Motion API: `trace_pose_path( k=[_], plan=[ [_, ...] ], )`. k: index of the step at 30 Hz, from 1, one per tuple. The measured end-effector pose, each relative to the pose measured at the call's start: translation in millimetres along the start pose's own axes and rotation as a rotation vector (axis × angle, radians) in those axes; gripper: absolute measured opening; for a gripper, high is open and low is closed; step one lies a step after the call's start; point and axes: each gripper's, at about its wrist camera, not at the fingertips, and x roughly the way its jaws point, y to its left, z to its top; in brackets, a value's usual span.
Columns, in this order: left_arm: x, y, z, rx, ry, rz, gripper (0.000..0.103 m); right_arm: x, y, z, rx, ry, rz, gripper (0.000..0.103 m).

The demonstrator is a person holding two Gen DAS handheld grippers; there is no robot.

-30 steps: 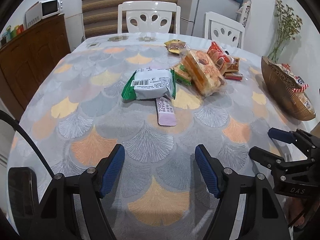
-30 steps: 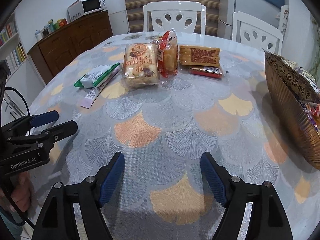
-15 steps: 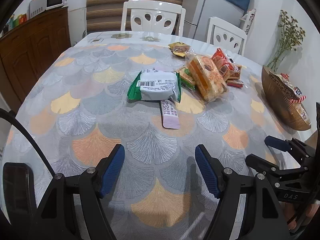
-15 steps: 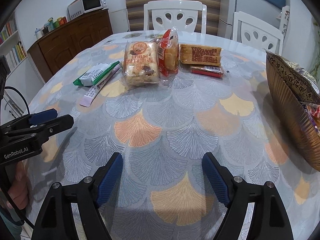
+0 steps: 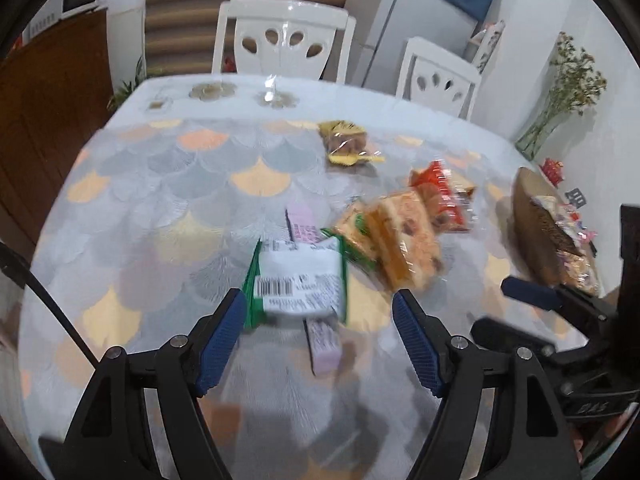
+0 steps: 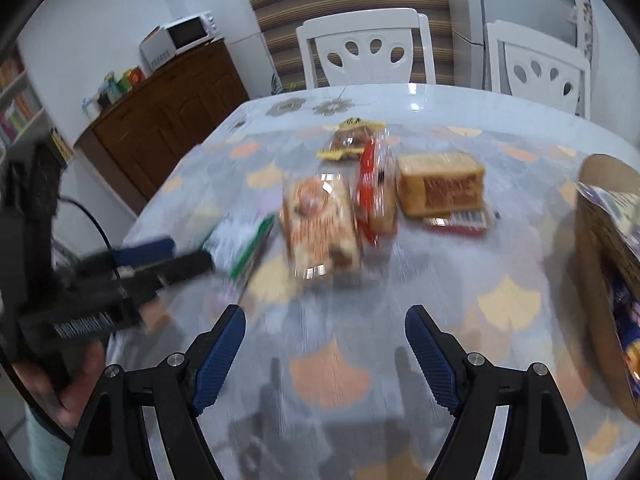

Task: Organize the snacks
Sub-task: 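Grasp the green-white pack with the left gripper while the right grasps the cake pack, then carry both packs over the amber bowl and open both grippers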

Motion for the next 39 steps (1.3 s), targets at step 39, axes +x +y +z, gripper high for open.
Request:
trace_pose_path(
  k=[39],
  plan=[
    [-32,-55,-69,0.109,-0.008,-0.064,0.049,-36,-6,-90,0.054,0.047,-0.073,0.048]
  ],
)
